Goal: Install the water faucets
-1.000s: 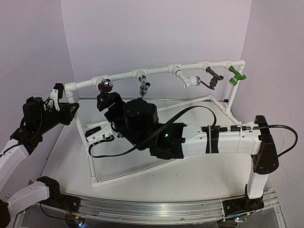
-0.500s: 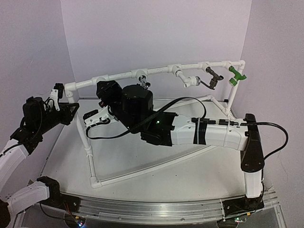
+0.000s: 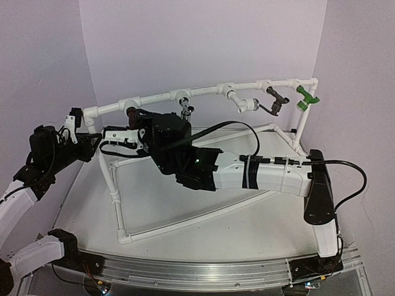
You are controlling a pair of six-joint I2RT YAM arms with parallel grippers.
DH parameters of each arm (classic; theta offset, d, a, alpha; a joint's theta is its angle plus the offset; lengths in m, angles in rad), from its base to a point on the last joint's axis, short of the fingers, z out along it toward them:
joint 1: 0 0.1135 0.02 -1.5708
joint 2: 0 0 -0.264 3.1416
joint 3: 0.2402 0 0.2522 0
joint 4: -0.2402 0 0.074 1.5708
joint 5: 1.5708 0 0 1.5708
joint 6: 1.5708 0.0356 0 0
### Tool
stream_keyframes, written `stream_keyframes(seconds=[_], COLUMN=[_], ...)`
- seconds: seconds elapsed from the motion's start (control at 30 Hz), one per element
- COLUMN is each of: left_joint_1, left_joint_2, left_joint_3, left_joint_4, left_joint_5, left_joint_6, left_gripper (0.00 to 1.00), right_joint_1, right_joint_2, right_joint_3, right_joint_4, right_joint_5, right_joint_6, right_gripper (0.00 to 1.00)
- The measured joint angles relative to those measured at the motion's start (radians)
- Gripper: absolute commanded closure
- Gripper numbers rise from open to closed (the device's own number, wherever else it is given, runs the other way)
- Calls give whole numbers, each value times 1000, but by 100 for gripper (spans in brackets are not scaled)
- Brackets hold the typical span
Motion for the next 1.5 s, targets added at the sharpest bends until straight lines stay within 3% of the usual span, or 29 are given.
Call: stream_keyframes(seconds=[0.2,0.37,0.43,0.6,0.67,0.73,0.93,1.07,1.2,1.33,1.5], left_joint_1=[11,9,5,-5,-4,-4,-4,-4,-4,-4,-4], left_joint_2=[12,9,5,3,1,-1,-1,-1,-1,-1,-1], left_joint_3=[0,0,0,0,0,0,0,0,0,0,0], left_joint_4=[20,12,6,3,0,-2,-2,-2,-3,-3,-2], left_joint_5=[-37,-24,-6,13,13,13,14,14,14,14,14], left_joint_6=[-6,-5,-3,-3,3,6,7,7,7,7,7], left_gripper=[98,98,98,98,98,98,98,98,98,98,98], right_joint_1=[10,9,8,3,2,4,61,101,109,101,94], right_joint_2=[97,79,61,41,10,-34,-152,-164,-128,-75,-35], right_joint_3=[137,34,-24,-94,-149,-208,-281,-262,-195,-113,-56], right_joint_4=[-25,104,176,272,278,279,251,249,242,245,244], right_joint_5=[56,-6,-45,-131,-184,-234,-200,-120,-22,72,122], right_joint_6=[601,1141,1302,1483,1557,1546,1258,1129,1100,1120,1204], right_gripper=[100,100,96,33,18,12,17,30,41,59,68])
